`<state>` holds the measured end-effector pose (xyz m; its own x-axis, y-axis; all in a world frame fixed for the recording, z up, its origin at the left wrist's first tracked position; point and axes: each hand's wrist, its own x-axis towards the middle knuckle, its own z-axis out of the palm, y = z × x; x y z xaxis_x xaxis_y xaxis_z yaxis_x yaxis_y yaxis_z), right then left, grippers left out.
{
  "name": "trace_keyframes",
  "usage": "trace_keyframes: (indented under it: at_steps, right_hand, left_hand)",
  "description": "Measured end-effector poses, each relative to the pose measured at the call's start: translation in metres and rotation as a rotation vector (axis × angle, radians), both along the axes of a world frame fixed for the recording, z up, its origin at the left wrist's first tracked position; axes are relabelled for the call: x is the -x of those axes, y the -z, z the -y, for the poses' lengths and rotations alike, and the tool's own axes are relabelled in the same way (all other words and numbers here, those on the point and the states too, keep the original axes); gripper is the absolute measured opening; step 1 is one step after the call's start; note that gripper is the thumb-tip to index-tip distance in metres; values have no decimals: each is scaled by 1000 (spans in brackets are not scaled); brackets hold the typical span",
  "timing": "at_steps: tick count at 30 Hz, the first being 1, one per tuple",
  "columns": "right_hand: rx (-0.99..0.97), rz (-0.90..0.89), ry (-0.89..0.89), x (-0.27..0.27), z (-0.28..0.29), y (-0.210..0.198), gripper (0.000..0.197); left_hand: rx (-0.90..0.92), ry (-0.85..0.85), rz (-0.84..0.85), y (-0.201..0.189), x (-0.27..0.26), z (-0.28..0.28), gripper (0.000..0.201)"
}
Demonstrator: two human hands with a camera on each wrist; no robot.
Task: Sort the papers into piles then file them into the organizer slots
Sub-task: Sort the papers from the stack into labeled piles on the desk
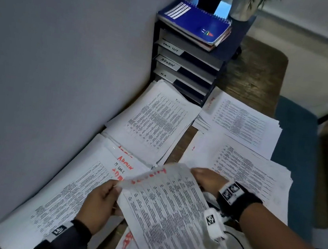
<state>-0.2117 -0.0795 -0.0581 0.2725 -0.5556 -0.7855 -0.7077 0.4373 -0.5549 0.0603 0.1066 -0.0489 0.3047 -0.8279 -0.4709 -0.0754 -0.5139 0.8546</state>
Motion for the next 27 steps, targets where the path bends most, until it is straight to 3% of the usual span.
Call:
trace_keyframes:
  at_steps: [2, 3, 5, 8, 10, 14, 19, 22, 24, 25, 27]
  right_hand:
    - [65, 34, -89, 25, -20, -5, 114]
    - [94, -30, -145, 36, -31, -6, 112]
    - [-62, -69, 70, 60, -44, 1, 93]
    - [-116, 51, 270, 93, -62, 11, 73]
    - [-154, 223, 394, 107, -71, 16, 84]
    - [-145, 344, 442, 125, -81, 25, 92]
    - [-194, 425, 511, 116, -97, 23, 90]
    - [-215, 457, 632, 99, -104, 9, 60]
    - [-226, 451, 739, 94, -103, 3, 73]
    - [-224, 470, 742, 90, -102, -1, 76]
    - [-188, 480, 645, 83, -102, -12, 61]
  left_hand:
    - [-25, -101, -53, -1, -2, 6, 20]
    - [-46, -134, -73, 0, -3, 10, 21]
    - [-89, -178, -88, 4, -6, 14, 20]
    - [-124, -236, -118, 11, -11, 20, 18]
    - [-143, -276, -147, 12, -10, 22, 16]
    - [-152, -364, -215, 15, -6, 26, 15]
    - [-144, -400, -250, 14, 1, 29, 14]
    - [-134, -402, -235, 12, 5, 31, 16]
    - [-130, -417, -227, 13, 6, 33, 18]
    - [-124, -423, -224, 14, 7, 33, 19]
    - [-100, -421, -220, 14, 9, 34, 20]
